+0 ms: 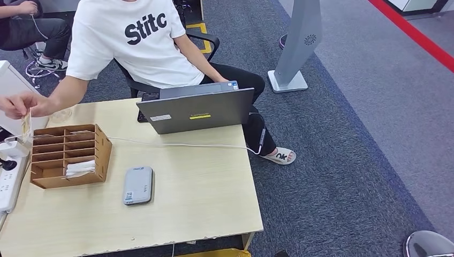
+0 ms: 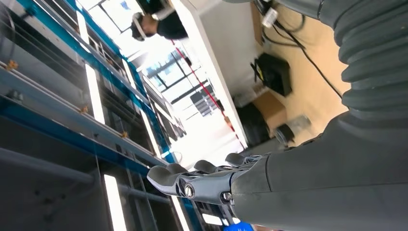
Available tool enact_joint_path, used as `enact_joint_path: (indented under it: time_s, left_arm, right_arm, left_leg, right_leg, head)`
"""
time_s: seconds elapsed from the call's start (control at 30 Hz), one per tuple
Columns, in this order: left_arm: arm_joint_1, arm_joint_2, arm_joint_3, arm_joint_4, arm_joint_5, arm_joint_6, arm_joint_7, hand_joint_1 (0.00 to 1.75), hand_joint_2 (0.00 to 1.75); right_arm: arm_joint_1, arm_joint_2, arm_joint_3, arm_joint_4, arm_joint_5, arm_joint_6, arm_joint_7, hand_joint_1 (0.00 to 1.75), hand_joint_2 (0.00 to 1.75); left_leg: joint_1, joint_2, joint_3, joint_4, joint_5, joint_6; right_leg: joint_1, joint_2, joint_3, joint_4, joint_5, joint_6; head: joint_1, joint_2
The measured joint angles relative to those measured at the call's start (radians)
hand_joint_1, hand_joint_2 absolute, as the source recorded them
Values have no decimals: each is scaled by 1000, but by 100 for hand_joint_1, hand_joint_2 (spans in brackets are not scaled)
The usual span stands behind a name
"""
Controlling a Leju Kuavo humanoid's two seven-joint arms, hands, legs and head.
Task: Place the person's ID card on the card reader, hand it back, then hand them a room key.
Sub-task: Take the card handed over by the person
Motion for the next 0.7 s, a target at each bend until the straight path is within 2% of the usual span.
enact_joint_path:
  time_s: [0.43, 0.7]
  left_arm:
    - [-287, 38, -155, 239, -131, -78, 151, 0, 175]
    - [-470, 41, -244, 417, -225, -106, 243, 0, 175]
  right_arm:
    - [-4, 6, -13, 0, 17, 22, 23, 0, 175]
    - [-8, 13, -23, 1, 24, 53, 29, 0, 175]
  left_leg:
    - [0, 0, 0, 0, 0, 0]
    - [0, 0, 0, 1, 0, 0]
  right_leg:
    - [0, 1, 0, 0, 0, 0]
    - [0, 1, 0, 0, 1, 1]
  head:
    - [0, 0]
    - [0, 0]
